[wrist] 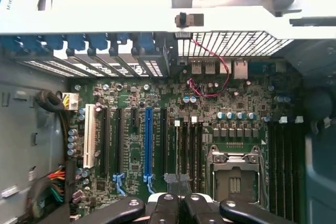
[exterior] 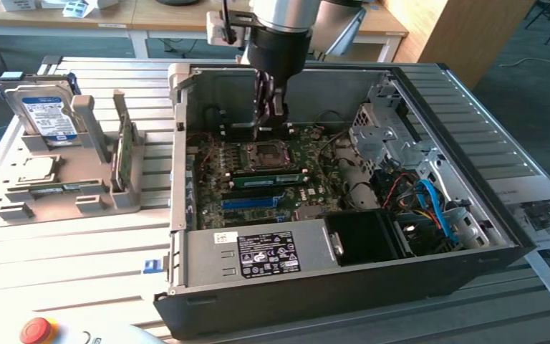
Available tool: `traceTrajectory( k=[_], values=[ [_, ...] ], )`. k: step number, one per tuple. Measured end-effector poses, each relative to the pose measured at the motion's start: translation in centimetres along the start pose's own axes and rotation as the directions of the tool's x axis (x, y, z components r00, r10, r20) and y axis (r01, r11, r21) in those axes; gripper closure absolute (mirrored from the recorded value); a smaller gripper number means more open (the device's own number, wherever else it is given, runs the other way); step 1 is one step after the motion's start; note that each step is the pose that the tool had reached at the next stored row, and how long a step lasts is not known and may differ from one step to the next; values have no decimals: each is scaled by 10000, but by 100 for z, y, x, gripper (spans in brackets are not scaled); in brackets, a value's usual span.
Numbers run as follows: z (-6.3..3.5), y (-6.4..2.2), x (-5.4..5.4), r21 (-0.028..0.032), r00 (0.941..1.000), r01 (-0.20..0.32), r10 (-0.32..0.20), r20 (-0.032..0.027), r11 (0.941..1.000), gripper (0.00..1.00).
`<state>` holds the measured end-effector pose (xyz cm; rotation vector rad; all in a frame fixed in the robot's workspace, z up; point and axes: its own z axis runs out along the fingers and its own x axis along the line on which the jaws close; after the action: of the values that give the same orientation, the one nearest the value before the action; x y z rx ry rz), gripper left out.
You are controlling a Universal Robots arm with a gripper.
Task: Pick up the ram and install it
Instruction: 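Press down the ram until it locks into place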
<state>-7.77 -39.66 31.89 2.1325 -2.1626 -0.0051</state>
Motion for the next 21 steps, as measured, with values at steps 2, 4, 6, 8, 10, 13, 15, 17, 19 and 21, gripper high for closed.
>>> traceTrajectory(
  k=[2,4,6,8,10,13,15,17,19,21],
  values=[
    [-54,4,4,-33,10000,2,-2,-1,10000,90],
    [-72,6,5,-50,10000,2,-2,0,10000,90],
    [-72,5,5,-52,10000,3,-3,-1,10000,90],
    [-74,5,3,-48,10000,4,-4,-8,10000,90],
    [-74,8,-4,-27,10000,-2,2,-47,10000,90],
    [-76,18,-19,18,9999,-11,11,-145,10000,90],
    [-75,24,-22,48,9998,-16,17,-173,10000,90],
    [-76,24,-22,54,9998,-14,15,-178,10000,90],
    [-76,24,-23,76,9998,-17,18,-199,10000,90],
    [-76,20,-23,82,9998,-15,16,-214,10000,90]
  ],
)
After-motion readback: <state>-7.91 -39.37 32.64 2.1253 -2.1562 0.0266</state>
